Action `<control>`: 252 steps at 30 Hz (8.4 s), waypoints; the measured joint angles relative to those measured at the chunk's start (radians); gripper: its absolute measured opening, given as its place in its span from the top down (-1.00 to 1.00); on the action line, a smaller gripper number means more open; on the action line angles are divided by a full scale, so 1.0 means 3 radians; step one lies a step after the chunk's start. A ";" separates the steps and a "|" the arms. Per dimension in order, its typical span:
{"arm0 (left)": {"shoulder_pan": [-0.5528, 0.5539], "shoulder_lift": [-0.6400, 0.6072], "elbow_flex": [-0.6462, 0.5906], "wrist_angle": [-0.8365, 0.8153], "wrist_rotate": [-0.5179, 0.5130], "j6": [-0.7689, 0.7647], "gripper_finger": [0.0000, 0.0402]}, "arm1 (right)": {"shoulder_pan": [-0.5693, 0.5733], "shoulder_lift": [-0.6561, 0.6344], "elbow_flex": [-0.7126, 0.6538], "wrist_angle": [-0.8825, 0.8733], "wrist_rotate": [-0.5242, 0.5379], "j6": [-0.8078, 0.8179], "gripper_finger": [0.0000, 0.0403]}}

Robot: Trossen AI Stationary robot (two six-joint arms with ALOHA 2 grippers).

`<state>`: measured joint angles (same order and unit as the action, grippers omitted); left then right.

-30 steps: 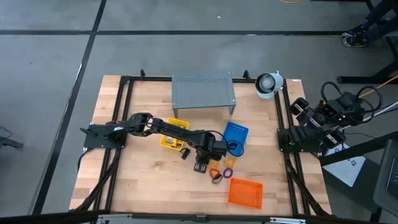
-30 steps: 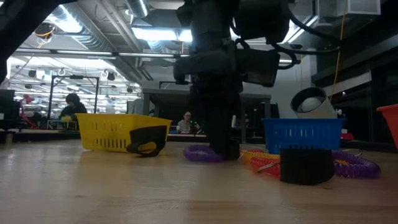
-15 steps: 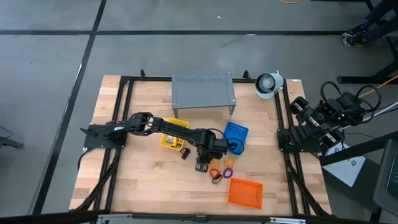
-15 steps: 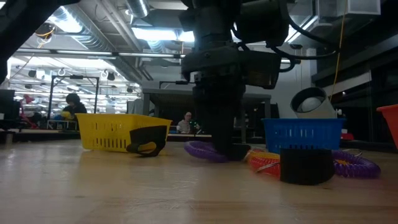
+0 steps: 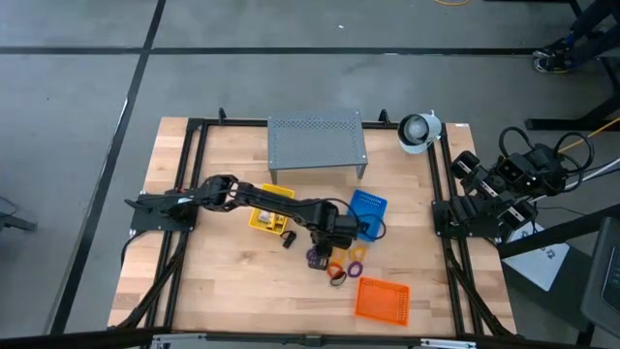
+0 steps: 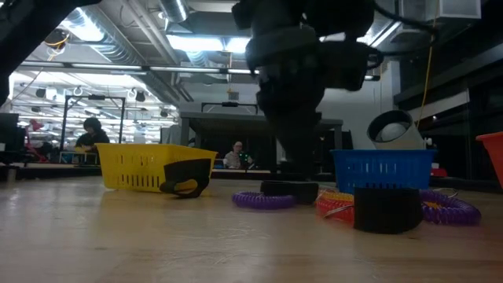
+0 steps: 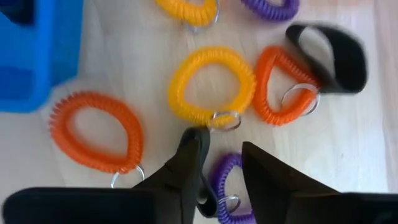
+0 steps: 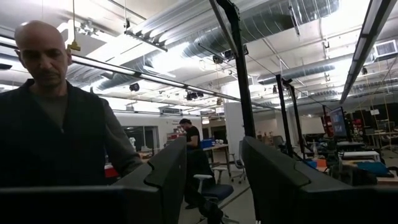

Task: Pick & Place Office Desk Supplies
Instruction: Put the black rubber band into the blue bin

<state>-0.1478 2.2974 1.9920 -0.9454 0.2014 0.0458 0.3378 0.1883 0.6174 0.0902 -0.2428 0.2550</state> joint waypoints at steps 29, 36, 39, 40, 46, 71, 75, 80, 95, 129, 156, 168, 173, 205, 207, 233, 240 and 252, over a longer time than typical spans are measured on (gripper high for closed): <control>0.0092 0.0233 0.0026 -0.0070 0.0044 -0.0139 0.96 | -0.0001 0.0000 0.0005 -0.0001 -0.0001 -0.0077 0.21; 0.0282 0.0133 0.0157 0.0212 0.0526 -0.0424 0.98 | -0.0001 0.0001 0.0005 -0.0041 -0.0003 -0.0106 0.21; 0.0372 -0.0034 0.0241 0.0502 0.0654 -0.0570 0.98 | -0.0001 0.0000 0.0005 -0.0073 -0.0013 -0.0103 0.21; 0.0398 -0.0086 0.0248 0.0600 0.0664 -0.0602 0.98 | -0.0001 0.0000 0.0005 -0.0082 -0.0014 -0.0103 0.21; 0.0578 -0.0254 0.0235 0.1007 0.0782 -0.0776 0.98 | -0.0001 0.0000 0.0005 -0.0081 -0.0011 -0.0178 0.21; 0.0922 0.0122 0.0241 0.1495 0.0790 -0.0926 0.33 | -0.0001 0.0000 0.0004 -0.0179 -0.0003 -0.0268 0.21; 0.0909 0.0122 0.0241 0.1390 0.0768 -0.0923 0.12 | -0.0001 0.0000 0.0004 -0.0190 -0.0003 -0.0268 0.21; 0.0908 0.0000 0.0235 0.1414 0.0787 -0.1030 0.03 | -0.0001 0.0001 0.0004 -0.0205 -0.0003 -0.0268 0.21; 0.0051 -0.0460 0.0233 0.0706 0.0167 -0.0813 0.02 | -0.0001 0.0001 0.0004 -0.0226 -0.0003 -0.0267 0.21; -0.0510 -0.0391 -0.0190 0.1646 -0.1059 -0.2410 0.21 | -0.0006 -0.0625 -0.1186 -0.0460 -0.0117 -0.0197 0.21; -0.0845 0.0053 -0.0195 0.1232 -0.0912 -0.3210 0.21 | -0.0229 -0.0629 -0.2004 0.0419 -0.0123 0.0344 0.21; -0.0786 0.0286 -0.0182 0.1540 -0.0590 -0.3269 0.22 | -0.0229 -0.0629 -0.2004 0.0397 -0.0120 0.0375 0.21; -0.0784 0.0318 -0.0182 0.1542 -0.0559 -0.3297 0.40 | -0.0229 -0.0629 -0.2005 0.0381 -0.0114 0.0435 0.21; 0.0277 0.0065 0.0296 0.1415 0.0044 -0.1812 0.98 | -0.0230 -0.0628 -0.2005 0.0436 0.0166 0.0435 0.21; 0.0360 0.0131 0.0290 0.1367 0.0078 -0.1772 0.98 | -0.0230 -0.0628 -0.2005 0.0436 0.0250 0.0435 0.21; 0.0655 0.0183 0.0288 0.1290 0.0393 -0.1650 -0.08 | -0.0230 -0.0628 -0.2005 0.0412 0.0586 0.0524 0.21; 0.0514 -0.0120 0.0286 0.1249 0.0455 -0.1698 -0.01 | -0.0230 -0.0628 -0.2005 0.0394 0.0586 0.0524 0.21; 0.0077 -0.0364 -0.0207 0.1216 -0.0373 -0.2009 0.09 | -0.0228 -0.0628 -0.2005 0.0308 0.0486 0.0587 0.21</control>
<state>-0.1246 2.1884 1.9298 -0.5807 0.0896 -0.5571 0.2695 -0.0002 0.0158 0.1827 -0.0971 0.4313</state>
